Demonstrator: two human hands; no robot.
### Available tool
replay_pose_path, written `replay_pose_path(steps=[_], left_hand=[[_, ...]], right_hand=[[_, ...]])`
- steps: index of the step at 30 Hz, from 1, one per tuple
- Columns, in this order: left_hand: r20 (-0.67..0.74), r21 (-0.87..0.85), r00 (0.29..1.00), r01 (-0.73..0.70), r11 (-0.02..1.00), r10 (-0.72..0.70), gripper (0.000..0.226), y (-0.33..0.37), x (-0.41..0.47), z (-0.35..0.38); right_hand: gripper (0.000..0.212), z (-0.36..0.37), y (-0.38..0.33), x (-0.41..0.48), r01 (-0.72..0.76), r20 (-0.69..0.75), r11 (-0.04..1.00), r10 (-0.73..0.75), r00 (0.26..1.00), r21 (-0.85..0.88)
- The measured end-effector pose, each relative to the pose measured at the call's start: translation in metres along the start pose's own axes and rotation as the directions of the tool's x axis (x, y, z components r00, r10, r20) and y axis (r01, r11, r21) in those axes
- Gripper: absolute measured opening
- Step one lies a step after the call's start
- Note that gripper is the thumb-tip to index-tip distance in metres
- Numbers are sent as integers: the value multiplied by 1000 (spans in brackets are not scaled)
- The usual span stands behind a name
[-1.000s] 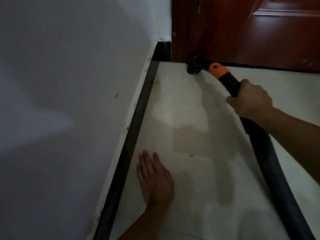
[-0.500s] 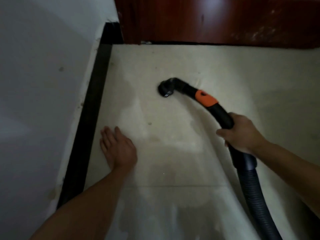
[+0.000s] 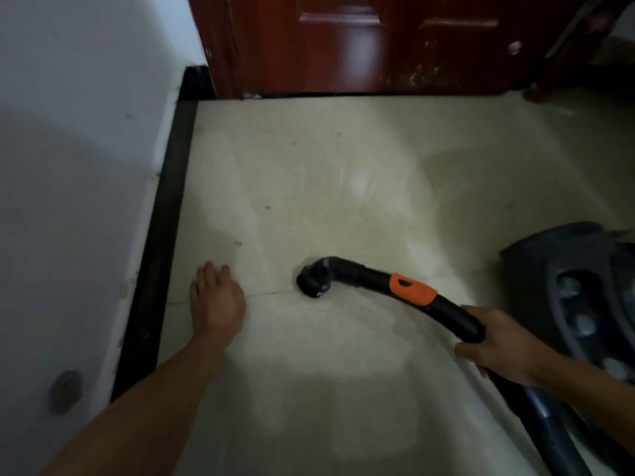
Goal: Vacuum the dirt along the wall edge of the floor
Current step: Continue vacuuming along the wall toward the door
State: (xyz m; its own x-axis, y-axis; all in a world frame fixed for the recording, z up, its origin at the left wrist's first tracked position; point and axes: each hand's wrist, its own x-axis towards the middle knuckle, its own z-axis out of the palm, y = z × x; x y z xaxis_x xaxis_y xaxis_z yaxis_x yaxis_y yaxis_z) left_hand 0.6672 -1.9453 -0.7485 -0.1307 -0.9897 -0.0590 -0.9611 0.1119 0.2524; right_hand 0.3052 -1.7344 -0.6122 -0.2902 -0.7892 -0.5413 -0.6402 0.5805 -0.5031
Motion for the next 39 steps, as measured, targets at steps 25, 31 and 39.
replay_pose_path(steps=[25, 31, 39], left_hand=[[269, 264, 958, 24, 964, -97, 23, -53, -219, -43], [303, 306, 951, -154, 940, 57, 34, -25, -191, -32], [338, 217, 902, -351, 911, 267, 30, 64, -161, -25]], right_hand=[[26, 132, -92, -15, 378, 237, 917, -342, 909, -128], [24, 52, -16, -22, 100, -143, 979, -126, 982, -177], [30, 10, 65, -64, -185, -306, 972, 222, 926, 146]])
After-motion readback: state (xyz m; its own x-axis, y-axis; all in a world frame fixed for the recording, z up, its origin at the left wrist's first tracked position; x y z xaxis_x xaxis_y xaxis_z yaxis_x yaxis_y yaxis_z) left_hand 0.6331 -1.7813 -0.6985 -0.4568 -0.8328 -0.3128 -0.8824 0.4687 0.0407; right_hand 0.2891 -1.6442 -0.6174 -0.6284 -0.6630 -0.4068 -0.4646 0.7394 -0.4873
